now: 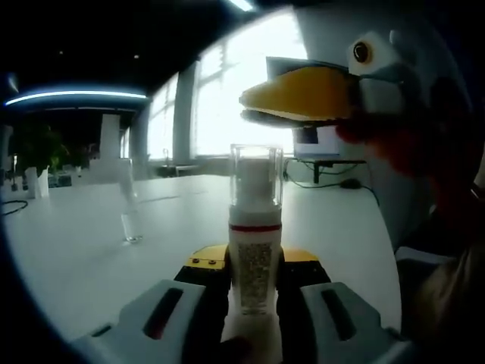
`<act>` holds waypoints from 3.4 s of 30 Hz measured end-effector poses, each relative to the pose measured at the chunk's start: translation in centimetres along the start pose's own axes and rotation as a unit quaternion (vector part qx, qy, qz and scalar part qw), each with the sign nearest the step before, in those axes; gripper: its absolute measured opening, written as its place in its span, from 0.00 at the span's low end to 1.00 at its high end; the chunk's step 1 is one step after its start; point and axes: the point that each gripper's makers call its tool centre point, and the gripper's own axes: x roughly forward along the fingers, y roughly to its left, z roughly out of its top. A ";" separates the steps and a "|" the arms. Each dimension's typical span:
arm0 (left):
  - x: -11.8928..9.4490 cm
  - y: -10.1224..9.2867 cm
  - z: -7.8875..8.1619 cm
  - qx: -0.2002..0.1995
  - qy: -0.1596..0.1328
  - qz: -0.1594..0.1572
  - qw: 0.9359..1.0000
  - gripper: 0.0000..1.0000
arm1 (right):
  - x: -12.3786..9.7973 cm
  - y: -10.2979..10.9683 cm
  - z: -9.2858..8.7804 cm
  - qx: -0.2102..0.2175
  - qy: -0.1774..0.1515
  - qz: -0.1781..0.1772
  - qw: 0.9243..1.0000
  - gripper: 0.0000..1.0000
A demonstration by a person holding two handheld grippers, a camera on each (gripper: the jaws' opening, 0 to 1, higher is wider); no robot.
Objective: Clamp pump bottle remove cover press pump head put on cover
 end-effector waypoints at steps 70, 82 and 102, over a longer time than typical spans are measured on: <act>0.0 0.0 0.1 0.002 0.000 0.005 1.000 0.14 | -6.5 -7.6 -10.9 0.006 0.021 -0.070 0.997 0.00; 0.0 0.1 0.0 0.003 0.000 0.006 1.000 0.14 | -6.7 -8.3 -12.3 0.014 0.023 -0.072 0.997 0.00; 0.0 0.2 0.0 0.007 -0.001 0.007 1.000 0.14 | -6.4 -7.1 -12.8 -0.007 0.029 -0.042 0.999 0.00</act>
